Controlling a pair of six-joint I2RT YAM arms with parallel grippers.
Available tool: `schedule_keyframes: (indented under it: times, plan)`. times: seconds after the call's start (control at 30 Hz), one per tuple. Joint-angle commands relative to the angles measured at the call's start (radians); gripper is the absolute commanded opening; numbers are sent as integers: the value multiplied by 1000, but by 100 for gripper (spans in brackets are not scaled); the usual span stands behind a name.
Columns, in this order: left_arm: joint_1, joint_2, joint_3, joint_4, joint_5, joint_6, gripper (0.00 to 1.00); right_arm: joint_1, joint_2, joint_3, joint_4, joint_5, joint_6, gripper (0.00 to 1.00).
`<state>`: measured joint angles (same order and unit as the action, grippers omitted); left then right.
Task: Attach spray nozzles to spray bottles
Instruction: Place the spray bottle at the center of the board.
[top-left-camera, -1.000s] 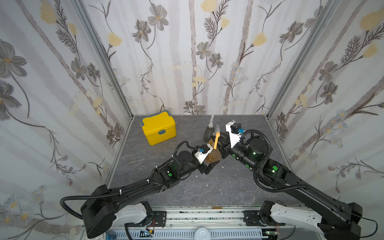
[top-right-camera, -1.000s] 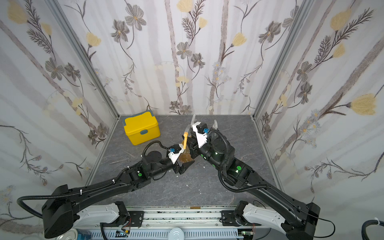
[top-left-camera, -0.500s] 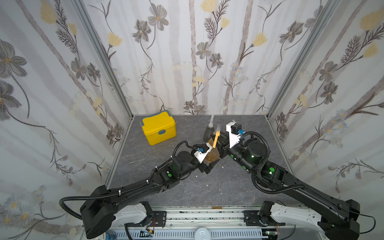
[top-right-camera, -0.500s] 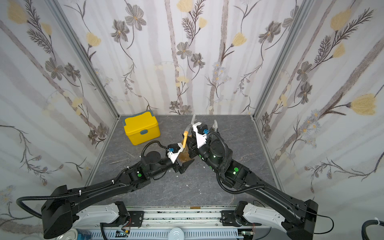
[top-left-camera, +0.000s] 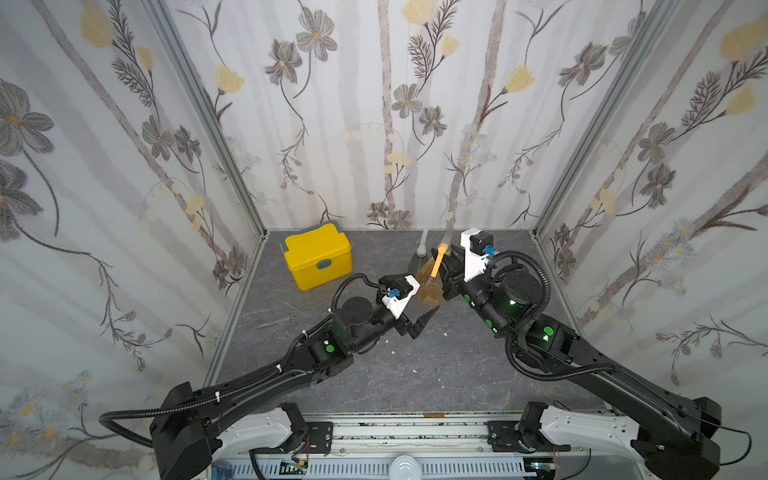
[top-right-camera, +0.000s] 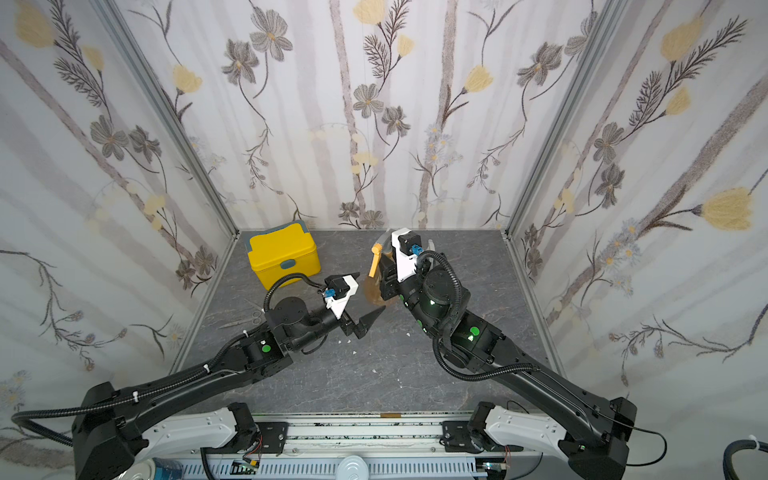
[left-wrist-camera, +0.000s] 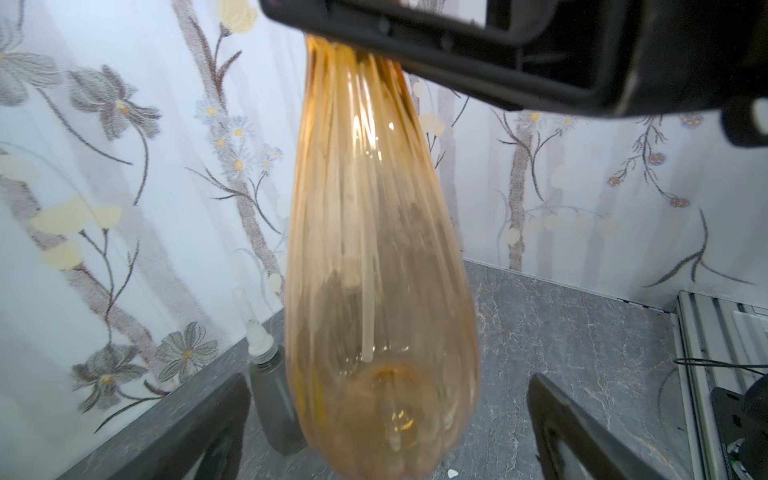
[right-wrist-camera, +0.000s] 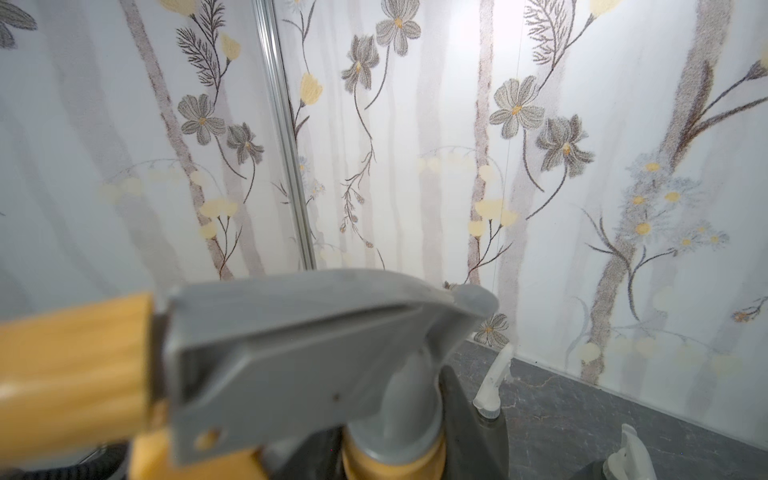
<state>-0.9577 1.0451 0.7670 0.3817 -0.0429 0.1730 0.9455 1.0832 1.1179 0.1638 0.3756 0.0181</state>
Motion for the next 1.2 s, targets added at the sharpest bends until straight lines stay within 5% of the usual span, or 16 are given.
schedule_keyframes:
  times: [0.0, 0.27, 0.37, 0.57, 0.77, 1.17]
  plan:
    - [0, -129, -72, -43, -192, -112, 100, -5, 54, -13, 187, -41, -40, 0]
    - [4, -506, -305, -197, -605, -441, 100, -68, 324, -73, 540, -91, -52, 0]
    - [4, -582, -335, -267, -675, -508, 100, -113, 451, -58, 634, -119, -24, 0]
    - [7, -630, -361, -283, -687, -544, 100, -153, 740, 14, 813, -115, -35, 0]
    - [9, -599, -349, -257, -658, -506, 100, -179, 933, 149, 793, -93, -21, 0]
    - [14, -604, -388, -162, -612, -481, 100, -204, 1089, 241, 740, -120, 46, 9]
